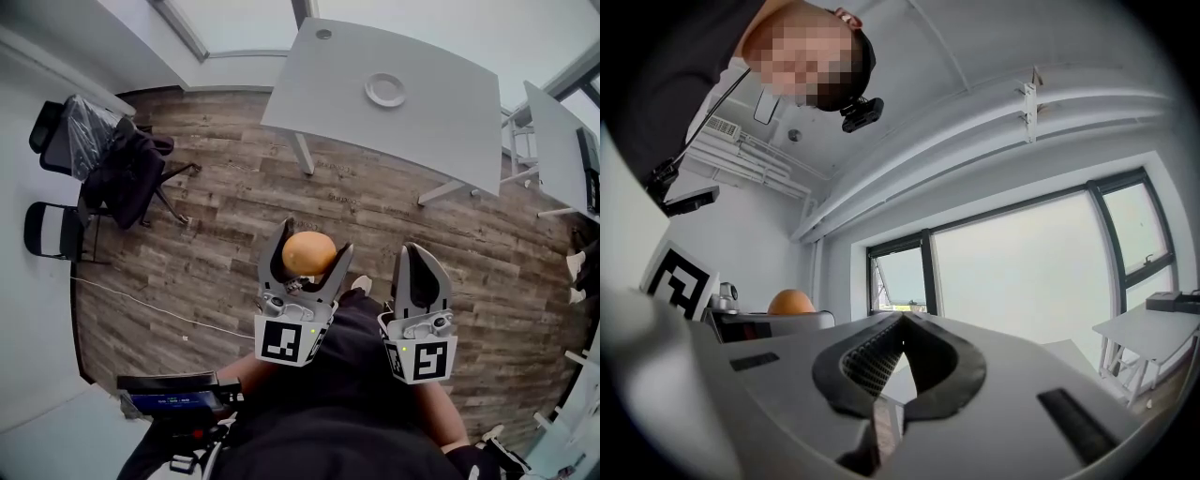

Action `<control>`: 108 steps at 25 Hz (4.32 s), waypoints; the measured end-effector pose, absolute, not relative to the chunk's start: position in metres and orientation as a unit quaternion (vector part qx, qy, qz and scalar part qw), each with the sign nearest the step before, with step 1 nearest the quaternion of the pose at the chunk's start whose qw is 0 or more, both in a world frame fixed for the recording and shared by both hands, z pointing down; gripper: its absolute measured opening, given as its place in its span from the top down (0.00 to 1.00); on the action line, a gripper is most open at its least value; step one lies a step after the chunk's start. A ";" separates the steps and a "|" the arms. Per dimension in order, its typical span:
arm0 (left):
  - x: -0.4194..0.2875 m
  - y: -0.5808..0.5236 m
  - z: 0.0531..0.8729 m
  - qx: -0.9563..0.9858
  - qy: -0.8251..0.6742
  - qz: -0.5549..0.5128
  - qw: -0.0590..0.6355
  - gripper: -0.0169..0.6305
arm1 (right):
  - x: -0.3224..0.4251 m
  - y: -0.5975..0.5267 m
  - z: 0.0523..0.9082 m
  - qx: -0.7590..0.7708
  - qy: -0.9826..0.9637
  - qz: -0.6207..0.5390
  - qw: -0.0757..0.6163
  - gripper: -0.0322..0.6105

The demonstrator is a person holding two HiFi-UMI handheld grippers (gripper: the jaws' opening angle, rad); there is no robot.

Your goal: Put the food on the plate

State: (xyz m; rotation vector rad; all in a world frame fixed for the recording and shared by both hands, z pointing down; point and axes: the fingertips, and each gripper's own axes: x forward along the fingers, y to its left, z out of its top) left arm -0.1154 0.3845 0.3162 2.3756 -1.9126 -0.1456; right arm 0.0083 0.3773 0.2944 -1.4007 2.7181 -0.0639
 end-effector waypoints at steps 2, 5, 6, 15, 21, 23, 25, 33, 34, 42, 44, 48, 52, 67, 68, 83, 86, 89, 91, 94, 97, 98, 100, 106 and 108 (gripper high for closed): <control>-0.112 0.386 0.318 0.776 -0.628 -0.047 0.046 0.39 | 0.012 0.377 0.297 -0.457 0.888 -0.025 0.040 0.95; -0.104 0.385 0.320 0.773 -0.631 -0.045 0.047 0.39 | 0.019 0.376 0.299 -0.449 0.892 -0.025 0.039 0.95; -0.101 0.384 0.320 0.772 -0.632 -0.044 0.046 0.39 | 0.021 0.375 0.299 -0.447 0.894 -0.022 0.036 0.95; -0.084 0.382 0.319 0.767 -0.638 -0.041 0.041 0.39 | 0.039 0.372 0.300 -0.444 0.895 -0.018 0.035 0.95; -0.082 0.381 0.325 0.755 -0.651 -0.049 0.057 0.39 | 0.067 0.369 0.307 -0.449 0.893 -0.023 0.029 0.95; -0.079 0.382 0.324 0.753 -0.655 -0.048 0.054 0.39 | 0.074 0.370 0.307 -0.448 0.893 -0.025 0.032 0.95; -0.073 0.383 0.323 0.750 -0.658 -0.050 0.051 0.39 | 0.083 0.372 0.307 -0.446 0.894 -0.025 0.037 0.95; -0.044 0.388 0.330 0.748 -0.659 -0.048 0.060 0.39 | 0.119 0.373 0.320 -0.449 0.891 -0.051 0.039 0.95; -0.042 0.388 0.330 0.749 -0.659 -0.043 0.060 0.39 | 0.121 0.373 0.320 -0.449 0.891 -0.054 0.038 0.95; -0.012 0.375 0.328 0.763 -0.643 -0.034 0.053 0.39 | 0.140 0.365 0.325 -0.452 0.889 -0.056 0.039 0.95; -0.005 0.371 0.325 0.768 -0.638 -0.034 0.046 0.39 | 0.145 0.364 0.326 -0.455 0.888 -0.057 0.042 0.95; 0.008 0.366 0.327 0.776 -0.628 -0.035 0.045 0.39 | 0.155 0.366 0.328 -0.458 0.886 -0.055 0.041 0.95; 0.011 0.355 0.326 0.779 -0.624 -0.036 0.040 0.39 | 0.162 0.356 0.330 -0.463 0.882 -0.069 0.054 0.95; -0.005 0.288 0.342 0.787 -0.612 -0.057 0.058 0.39 | 0.141 0.294 0.341 -0.471 0.880 -0.051 0.023 0.95; -0.008 0.279 0.343 0.787 -0.612 -0.058 0.059 0.39 | 0.137 0.285 0.342 -0.470 0.881 -0.051 0.018 0.95; -0.092 0.131 0.335 0.784 -0.613 -0.064 0.080 0.39 | 0.052 0.133 0.322 -0.460 0.887 -0.053 -0.002 0.95; -0.111 0.107 0.336 0.784 -0.611 -0.065 0.084 0.39 | 0.041 0.107 0.323 -0.468 0.882 -0.052 -0.013 0.95; -0.125 0.087 0.341 0.786 -0.608 -0.064 0.091 0.39 | 0.031 0.084 0.331 -0.476 0.877 -0.056 -0.026 0.95; -0.133 0.072 0.346 0.788 -0.605 -0.064 0.097 0.39 | 0.024 0.069 0.337 -0.480 0.874 -0.059 -0.034 0.95; -0.148 0.052 0.349 0.789 -0.602 -0.068 0.103 0.39 | 0.009 0.049 0.345 -0.482 0.873 -0.064 -0.045 0.95; -0.157 0.041 0.344 0.794 -0.597 -0.064 0.092 0.39 | -0.009 0.033 0.343 -0.474 0.877 -0.071 -0.033 0.95; -0.160 0.038 0.341 0.796 -0.595 -0.064 0.088 0.39 | -0.014 0.028 0.340 -0.473 0.878 -0.069 -0.032 0.95; -0.167 0.031 0.338 0.797 -0.595 -0.067 0.087 0.39 | -0.025 0.017 0.335 -0.474 0.878 -0.060 -0.035 0.95; -0.172 0.017 0.349 0.796 -0.592 -0.068 0.102 0.39 | -0.040 -0.012 0.318 -0.479 0.877 -0.043 -0.018 0.95; -0.172 0.016 0.351 0.794 -0.594 -0.071 0.112 0.39 | -0.043 -0.014 0.310 -0.474 0.880 -0.035 -0.012 0.95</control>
